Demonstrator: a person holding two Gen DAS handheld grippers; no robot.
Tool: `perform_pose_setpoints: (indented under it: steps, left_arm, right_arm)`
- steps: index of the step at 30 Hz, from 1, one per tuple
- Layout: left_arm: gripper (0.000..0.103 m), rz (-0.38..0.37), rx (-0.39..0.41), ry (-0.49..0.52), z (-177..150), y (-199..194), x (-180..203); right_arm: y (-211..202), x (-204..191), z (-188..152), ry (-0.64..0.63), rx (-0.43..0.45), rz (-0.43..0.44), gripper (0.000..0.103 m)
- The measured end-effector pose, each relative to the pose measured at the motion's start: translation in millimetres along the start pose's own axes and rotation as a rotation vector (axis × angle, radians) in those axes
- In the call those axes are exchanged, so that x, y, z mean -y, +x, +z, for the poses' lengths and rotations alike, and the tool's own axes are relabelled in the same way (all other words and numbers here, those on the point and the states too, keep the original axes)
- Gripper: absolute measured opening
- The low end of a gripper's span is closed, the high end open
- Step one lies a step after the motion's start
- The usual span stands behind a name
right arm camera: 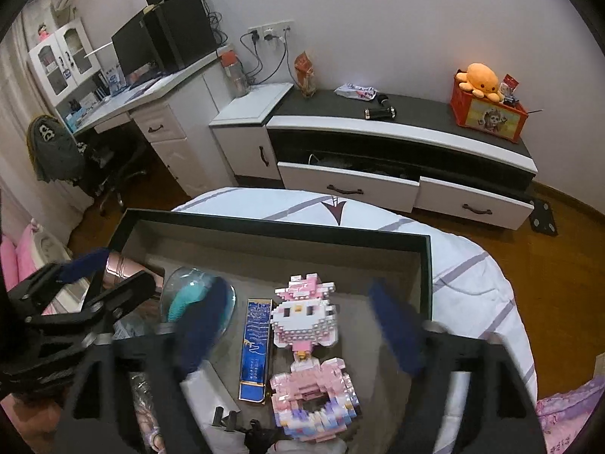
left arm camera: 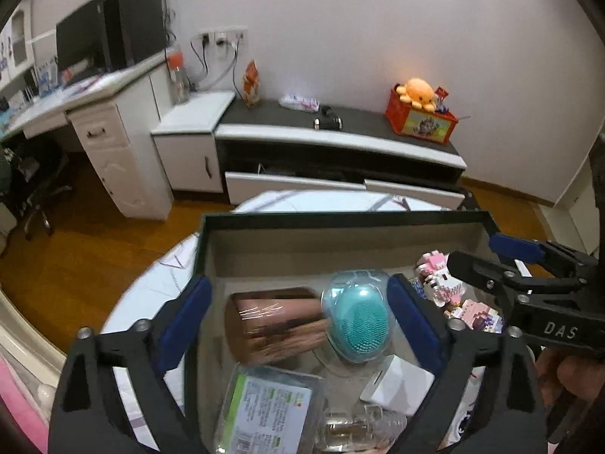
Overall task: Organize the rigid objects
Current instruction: 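Carry the Hello Kitty figure and rose-gold jar into the tray and release both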
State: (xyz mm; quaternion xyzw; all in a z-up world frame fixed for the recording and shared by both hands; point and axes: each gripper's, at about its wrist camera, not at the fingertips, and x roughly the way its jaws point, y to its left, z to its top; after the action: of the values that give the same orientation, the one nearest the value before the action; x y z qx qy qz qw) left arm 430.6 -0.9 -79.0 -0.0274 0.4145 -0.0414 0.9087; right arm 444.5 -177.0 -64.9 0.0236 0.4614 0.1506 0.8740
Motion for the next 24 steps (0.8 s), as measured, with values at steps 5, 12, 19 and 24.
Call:
perform_pose_setpoints:
  steps: [5, 12, 19, 24]
  left_arm:
    - [0.102, -0.001, 0.049, 0.007, -6.0, -31.9, 0.0]
    - [0.103, 0.001, 0.123, -0.011, -34.0, -101.8, 0.1]
    - [0.103, 0.003, 0.178, -0.005, -67.5, -171.2, 11.3]
    - [0.103, -0.009, 0.226, 0.019, -91.0, -216.5, 28.1]
  right_arm:
    - [-17.7, -0.7, -5.4, 0.049, 0.038, 0.032, 0.089]
    - [-72.4, -9.4, -27.5, 0.112, 0.136, 0.04, 0.103]
    - [-141.2, -34.6, -64.2, 0.116, 0.214, 0.041, 0.103]
    - [-195.2, -50.7, -93.3, 0.102, 0.287, 0.032, 0.103]
